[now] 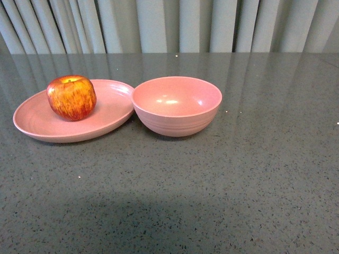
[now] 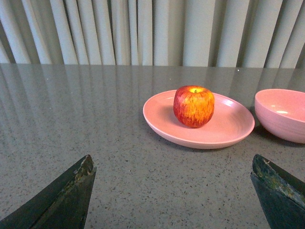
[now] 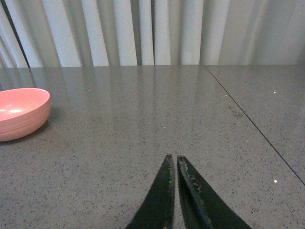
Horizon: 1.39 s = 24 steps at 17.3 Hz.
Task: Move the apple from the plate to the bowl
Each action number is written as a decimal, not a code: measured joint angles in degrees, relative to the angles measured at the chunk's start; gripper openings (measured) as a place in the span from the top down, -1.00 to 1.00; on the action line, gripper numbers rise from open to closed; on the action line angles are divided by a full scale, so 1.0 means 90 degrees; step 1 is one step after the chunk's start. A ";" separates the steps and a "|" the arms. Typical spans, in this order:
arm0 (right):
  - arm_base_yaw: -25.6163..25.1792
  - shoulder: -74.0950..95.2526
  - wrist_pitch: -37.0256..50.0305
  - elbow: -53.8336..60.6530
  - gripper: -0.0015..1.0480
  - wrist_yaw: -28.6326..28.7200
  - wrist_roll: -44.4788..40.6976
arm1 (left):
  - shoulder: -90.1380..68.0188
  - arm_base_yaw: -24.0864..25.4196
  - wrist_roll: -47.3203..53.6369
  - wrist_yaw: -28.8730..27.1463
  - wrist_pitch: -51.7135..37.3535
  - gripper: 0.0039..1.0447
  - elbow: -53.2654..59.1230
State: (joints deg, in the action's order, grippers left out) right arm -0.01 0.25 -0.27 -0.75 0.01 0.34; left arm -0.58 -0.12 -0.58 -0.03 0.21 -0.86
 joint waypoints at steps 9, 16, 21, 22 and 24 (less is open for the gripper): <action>0.0000 0.0000 0.0002 0.0000 -0.90 -0.0002 0.0000 | 0.0000 0.0000 0.0000 0.0000 0.0000 -0.88 0.0002; 0.0000 0.0000 0.0002 0.0000 -0.87 -0.0002 0.0000 | 0.0000 0.0000 0.0000 0.0002 0.0000 -0.88 0.0002; 0.0000 0.0000 0.0002 0.0000 -0.87 -0.0002 0.0002 | 0.0000 0.0000 0.0000 0.0000 0.0000 -0.88 0.0000; 0.0000 0.0000 0.0000 0.0000 -0.87 -0.0002 0.0000 | 0.0000 0.0000 0.0000 0.0000 0.0000 -0.88 0.0000; 0.0000 0.0000 0.0005 0.0000 -0.87 0.0002 0.0002 | -0.1358 -0.0894 -0.0488 -0.1783 0.2057 -0.88 -0.0916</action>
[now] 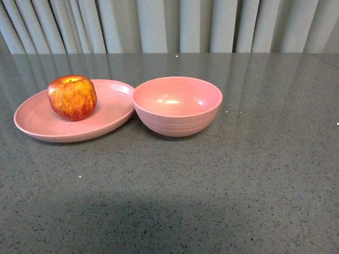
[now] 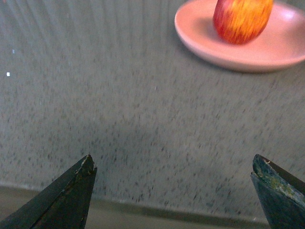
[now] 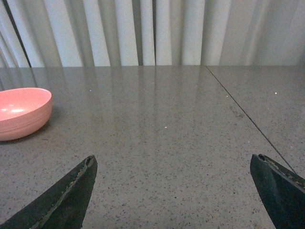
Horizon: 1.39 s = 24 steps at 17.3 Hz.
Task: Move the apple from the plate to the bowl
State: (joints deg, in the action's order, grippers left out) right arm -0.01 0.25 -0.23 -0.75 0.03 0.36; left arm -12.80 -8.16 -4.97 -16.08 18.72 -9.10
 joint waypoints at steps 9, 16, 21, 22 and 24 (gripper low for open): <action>0.0000 0.0000 -0.0002 0.0000 -0.87 -0.0005 -0.0005 | -0.2807 0.0342 0.0350 0.0845 -0.2511 -0.88 -0.1426; 0.0000 0.0000 -0.0002 0.0000 -0.87 -0.0005 -0.0005 | -0.7266 0.0284 0.0486 0.1848 -0.3024 -0.88 -0.4675; 0.0000 0.0000 -0.0002 0.0000 -0.87 -0.0005 -0.0005 | -0.8811 0.0039 0.0486 0.1836 -0.2409 -0.88 -0.5914; 0.0000 0.0000 0.0000 0.0000 -0.87 -0.0005 -0.0005 | -0.8988 0.0015 0.0483 0.1819 -0.2324 -0.88 -0.5989; 0.0000 0.0000 -0.0002 0.0000 -0.87 -0.0005 -0.0005 | -0.9299 0.0022 0.0454 0.1802 -0.2152 -0.88 -0.6088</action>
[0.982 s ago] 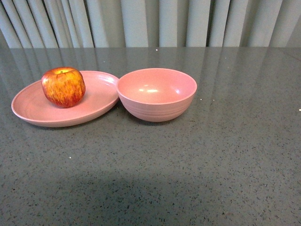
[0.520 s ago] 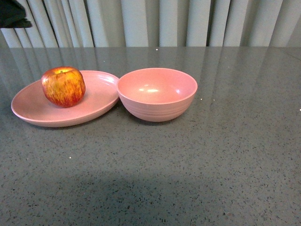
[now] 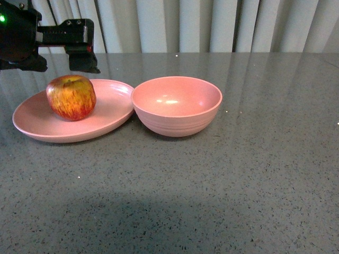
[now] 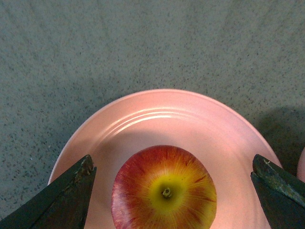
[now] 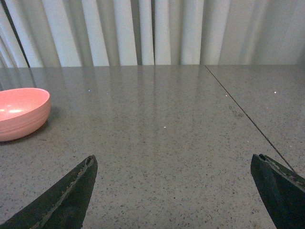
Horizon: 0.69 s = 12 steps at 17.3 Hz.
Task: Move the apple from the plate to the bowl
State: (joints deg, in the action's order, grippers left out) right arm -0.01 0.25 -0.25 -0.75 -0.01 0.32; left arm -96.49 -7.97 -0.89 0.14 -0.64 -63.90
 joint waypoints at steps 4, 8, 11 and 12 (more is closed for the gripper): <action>0.0000 0.0000 0.0000 0.0000 -0.87 0.0000 0.0000 | -0.0240 -0.0002 -0.0029 -0.0066 0.0216 -0.88 -0.0032; 0.0000 0.0000 0.0000 0.0000 -0.87 0.0000 0.0000 | -0.0374 0.0029 -0.0024 -0.0083 0.0447 -0.88 -0.0032; 0.0000 0.0000 0.0000 0.0000 -0.87 0.0000 0.0000 | -0.0459 0.0034 -0.0022 -0.0063 0.0607 -0.88 -0.0027; 0.0000 0.0000 0.0000 0.0000 -0.87 0.0000 0.0000 | -0.0459 0.0034 -0.0022 -0.0061 0.0600 -0.88 -0.0027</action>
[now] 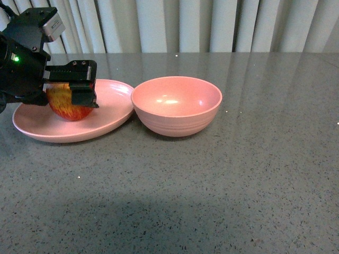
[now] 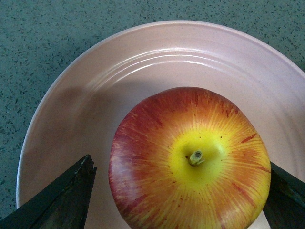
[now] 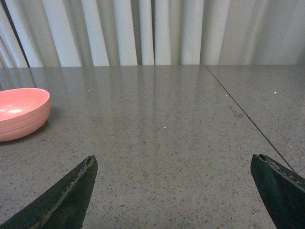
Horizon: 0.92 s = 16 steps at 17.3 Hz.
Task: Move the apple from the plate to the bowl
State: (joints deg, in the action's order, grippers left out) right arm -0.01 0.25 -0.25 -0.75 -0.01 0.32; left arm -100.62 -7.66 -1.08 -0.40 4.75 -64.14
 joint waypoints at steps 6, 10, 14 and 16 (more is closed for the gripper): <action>0.0000 0.0000 0.0000 0.0000 -0.87 0.0000 0.0000 | 0.0019 0.0000 0.0002 0.0044 -0.0087 -0.34 0.0000; 0.0000 0.0000 0.0000 0.0000 -0.87 0.0000 0.0000 | 0.0316 0.0000 0.0068 0.0007 0.0109 -0.31 -0.0187; 0.0000 0.0000 0.0000 0.0000 -0.87 0.0000 0.0000 | 0.1137 -0.0393 0.0321 -0.0005 0.0335 -0.30 -0.0879; 0.0000 0.0000 0.0000 0.0000 -0.87 0.0000 0.0000 | 0.1326 -0.0925 0.0447 -0.0051 0.0396 -0.30 -0.1212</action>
State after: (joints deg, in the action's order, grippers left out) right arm -0.01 0.25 -0.25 -0.75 -0.01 0.32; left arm -88.68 -15.99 2.94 -0.86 8.32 -75.05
